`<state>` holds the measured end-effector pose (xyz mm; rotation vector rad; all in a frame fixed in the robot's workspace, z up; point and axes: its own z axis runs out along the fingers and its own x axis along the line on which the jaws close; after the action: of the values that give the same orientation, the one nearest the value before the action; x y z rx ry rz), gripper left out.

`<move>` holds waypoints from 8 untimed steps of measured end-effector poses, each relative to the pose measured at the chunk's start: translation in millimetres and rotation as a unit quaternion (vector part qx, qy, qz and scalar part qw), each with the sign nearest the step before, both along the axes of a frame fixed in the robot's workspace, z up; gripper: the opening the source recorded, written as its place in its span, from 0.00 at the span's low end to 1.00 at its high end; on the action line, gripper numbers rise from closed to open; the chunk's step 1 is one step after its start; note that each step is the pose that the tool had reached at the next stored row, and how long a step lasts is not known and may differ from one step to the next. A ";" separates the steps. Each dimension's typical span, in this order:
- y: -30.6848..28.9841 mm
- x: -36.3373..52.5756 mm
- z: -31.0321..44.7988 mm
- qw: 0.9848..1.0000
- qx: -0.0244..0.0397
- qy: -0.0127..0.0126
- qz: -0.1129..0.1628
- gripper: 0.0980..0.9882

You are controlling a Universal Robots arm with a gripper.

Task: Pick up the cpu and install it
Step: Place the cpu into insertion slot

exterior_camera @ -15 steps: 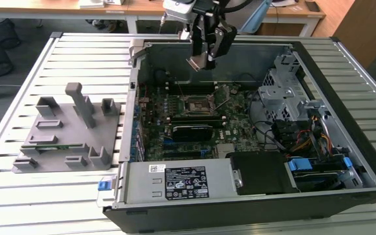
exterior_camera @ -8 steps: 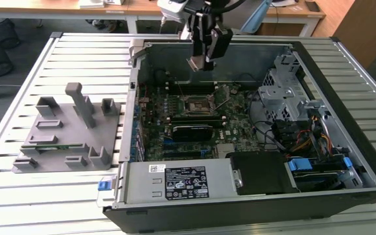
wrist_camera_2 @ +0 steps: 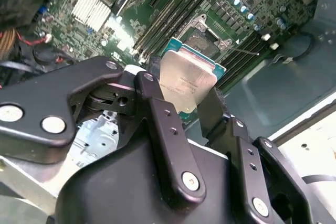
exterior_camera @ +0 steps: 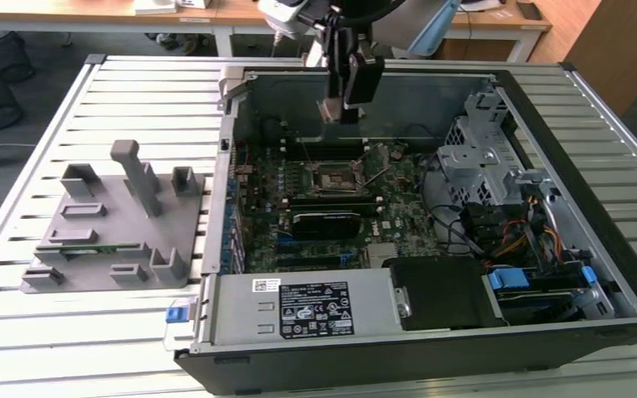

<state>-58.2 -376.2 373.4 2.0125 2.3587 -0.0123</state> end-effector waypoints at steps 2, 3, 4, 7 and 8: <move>0.8 1.3 -1.8 1.000 0.000 0.000 -0.008 0.48; 1.7 4.3 -3.6 1.000 0.000 0.000 -0.008 0.48; 2.4 6.8 -5.1 1.000 0.000 0.001 -0.008 0.48; 3.6 11.2 -9.8 1.000 0.000 0.001 -0.014 0.48; 3.6 11.2 -11.2 1.000 0.000 0.001 -0.022 0.48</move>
<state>-47.0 -372.5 362.2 2.0639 2.3155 -0.0157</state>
